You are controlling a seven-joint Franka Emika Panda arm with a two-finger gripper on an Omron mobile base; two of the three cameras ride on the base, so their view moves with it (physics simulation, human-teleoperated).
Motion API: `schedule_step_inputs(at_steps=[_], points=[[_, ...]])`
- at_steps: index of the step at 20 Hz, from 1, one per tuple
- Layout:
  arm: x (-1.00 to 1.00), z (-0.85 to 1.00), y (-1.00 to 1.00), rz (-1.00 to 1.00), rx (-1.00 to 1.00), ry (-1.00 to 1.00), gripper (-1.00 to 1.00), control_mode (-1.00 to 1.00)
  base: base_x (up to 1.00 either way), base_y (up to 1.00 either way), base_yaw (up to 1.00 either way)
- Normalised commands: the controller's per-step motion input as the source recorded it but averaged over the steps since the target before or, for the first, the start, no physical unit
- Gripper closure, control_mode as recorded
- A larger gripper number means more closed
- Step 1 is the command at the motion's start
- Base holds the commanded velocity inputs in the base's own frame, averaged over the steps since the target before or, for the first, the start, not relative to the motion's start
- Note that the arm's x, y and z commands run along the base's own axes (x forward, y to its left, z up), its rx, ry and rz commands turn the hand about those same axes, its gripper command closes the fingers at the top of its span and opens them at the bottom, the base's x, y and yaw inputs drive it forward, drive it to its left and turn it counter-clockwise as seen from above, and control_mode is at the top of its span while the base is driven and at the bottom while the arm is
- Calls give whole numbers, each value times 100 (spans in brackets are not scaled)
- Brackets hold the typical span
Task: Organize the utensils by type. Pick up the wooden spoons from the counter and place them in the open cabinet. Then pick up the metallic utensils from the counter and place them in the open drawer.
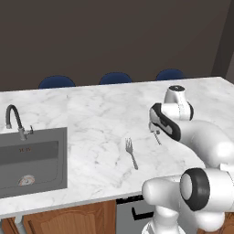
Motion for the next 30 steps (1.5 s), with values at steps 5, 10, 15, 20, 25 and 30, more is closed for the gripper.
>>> schedule_step_inputs(at_steps=[5, 10, 15, 20, 25, 30], points=[[45, -35, 0, 4, 0, 6, -100, -100, 0, 0, 0], [39, -33, -3, 3, 0, 1, -100, -100, 0, 0, 0], [23, -19, -15, 2, 0, 0, -100, -100, 0, 0, 0], [29, -34, -7, 2, 0, 0, -100, -100, 0, 0, 0], [31, -35, -2, 2, 0, 0, -100, -100, 0, 0, 0], [21, -23, -6, 1, 0, 0, -100, -100, 0, 0, 0]])
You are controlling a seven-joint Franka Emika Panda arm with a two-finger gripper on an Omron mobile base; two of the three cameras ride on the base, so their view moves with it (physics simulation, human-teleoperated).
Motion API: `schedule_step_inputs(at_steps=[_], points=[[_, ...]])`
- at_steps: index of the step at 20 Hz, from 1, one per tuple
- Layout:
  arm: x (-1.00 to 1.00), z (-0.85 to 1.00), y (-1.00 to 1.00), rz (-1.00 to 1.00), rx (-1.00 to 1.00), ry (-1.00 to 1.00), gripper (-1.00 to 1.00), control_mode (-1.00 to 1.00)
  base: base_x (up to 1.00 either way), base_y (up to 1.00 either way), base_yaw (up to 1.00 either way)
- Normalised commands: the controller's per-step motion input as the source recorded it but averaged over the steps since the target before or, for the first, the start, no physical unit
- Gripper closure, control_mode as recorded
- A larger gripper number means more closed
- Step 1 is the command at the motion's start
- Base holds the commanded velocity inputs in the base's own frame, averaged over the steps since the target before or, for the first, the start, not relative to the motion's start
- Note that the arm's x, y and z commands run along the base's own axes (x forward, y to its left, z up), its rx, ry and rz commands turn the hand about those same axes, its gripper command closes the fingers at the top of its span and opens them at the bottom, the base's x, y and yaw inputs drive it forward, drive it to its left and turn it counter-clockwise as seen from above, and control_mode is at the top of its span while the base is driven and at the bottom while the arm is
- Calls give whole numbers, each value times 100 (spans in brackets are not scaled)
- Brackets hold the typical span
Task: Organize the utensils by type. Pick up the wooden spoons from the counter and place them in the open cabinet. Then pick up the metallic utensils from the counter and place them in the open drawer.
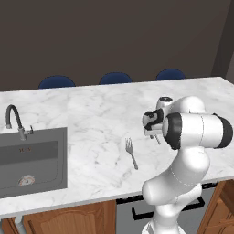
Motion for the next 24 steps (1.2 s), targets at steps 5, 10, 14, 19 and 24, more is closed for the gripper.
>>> schedule_step_inputs(at_steps=[5, 10, 14, 19, 24], points=[[33, -19, -1, 1, 0, 0, -100, -100, 0, 0, 0], [36, -8, 0, 0, 0, 0, -100, -100, 0, 0, 0], [20, -12, -5, 0, 0, 0, -100, -100, 0, 0, 0], [14, -17, -9, 0, 0, 0, -100, -100, 0, 0, 0], [15, -18, -5, 0, 0, 0, -100, -100, 0, 0, 0]])
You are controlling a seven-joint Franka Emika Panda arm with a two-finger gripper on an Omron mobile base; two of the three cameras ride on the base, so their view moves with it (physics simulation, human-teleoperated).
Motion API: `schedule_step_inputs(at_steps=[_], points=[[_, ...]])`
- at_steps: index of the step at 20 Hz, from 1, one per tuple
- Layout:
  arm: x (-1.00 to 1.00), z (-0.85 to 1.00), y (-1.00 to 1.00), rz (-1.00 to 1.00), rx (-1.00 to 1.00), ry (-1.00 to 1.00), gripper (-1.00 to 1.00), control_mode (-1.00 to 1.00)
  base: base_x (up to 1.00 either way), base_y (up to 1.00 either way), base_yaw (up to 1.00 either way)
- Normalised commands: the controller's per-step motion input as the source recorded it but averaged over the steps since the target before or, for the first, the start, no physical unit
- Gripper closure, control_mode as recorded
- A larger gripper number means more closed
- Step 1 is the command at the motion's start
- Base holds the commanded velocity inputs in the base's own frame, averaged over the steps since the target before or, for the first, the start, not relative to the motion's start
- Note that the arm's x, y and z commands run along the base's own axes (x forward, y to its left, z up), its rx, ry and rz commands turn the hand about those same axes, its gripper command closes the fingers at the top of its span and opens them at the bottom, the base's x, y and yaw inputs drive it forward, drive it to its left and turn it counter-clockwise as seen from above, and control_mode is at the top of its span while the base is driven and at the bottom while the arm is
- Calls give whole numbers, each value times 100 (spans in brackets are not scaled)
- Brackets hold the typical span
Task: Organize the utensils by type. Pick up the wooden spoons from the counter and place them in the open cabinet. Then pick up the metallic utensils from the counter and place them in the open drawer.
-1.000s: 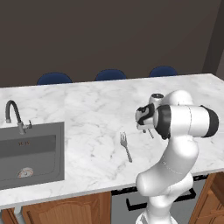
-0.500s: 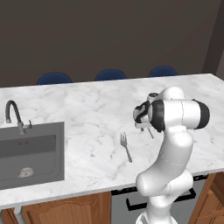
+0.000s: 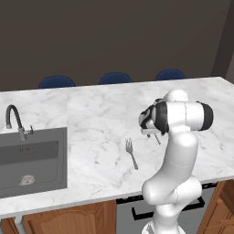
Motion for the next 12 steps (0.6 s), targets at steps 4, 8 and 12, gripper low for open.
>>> schedule_step_inputs(at_steps=[4, 8, 12], points=[[10, -21, -1, 0, 0, 0, -100, -100, 0, 0, 0], [2, -23, 0, 0, 0, 0, 100, -100, 0, 0, 0], [0, -18, -4, 0, 0, 0, 100, -100, 0, 0, 0]])
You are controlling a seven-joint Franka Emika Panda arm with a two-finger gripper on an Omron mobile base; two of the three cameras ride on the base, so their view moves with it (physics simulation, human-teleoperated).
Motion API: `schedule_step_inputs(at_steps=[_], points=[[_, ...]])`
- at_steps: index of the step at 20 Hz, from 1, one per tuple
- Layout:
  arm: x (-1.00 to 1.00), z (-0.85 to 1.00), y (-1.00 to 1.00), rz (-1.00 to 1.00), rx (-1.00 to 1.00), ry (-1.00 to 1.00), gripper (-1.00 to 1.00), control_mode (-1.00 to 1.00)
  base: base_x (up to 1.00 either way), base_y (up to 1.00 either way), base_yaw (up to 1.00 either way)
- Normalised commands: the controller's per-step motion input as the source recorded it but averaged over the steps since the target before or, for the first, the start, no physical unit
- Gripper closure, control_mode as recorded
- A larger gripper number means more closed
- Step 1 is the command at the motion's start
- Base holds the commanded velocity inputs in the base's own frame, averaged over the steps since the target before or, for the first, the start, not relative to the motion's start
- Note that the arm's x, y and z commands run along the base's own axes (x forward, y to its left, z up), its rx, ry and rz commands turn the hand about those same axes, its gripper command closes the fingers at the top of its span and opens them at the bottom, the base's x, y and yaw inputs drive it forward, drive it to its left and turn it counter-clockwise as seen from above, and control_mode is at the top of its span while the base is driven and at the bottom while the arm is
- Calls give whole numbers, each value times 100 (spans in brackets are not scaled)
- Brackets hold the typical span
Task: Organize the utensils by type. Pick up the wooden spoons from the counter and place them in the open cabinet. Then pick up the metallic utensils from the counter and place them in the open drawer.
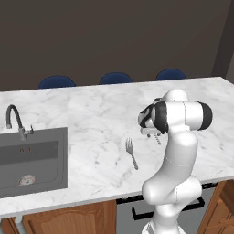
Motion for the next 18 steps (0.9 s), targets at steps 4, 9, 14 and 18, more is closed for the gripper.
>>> schedule_step_inputs(at_steps=[4, 9, 14, 18], points=[[0, -5, -8, 0, 0, 0, 100, -100, 0, 0, 0], [0, 0, -8, 0, 1, 0, 100, -100, 0, 0, 0], [0, -1, -30, 1, 0, 0, 100, -100, 0, 0, 0], [-15, 2, -7, 8, 0, -1, 100, -100, 0, 0, 0]])
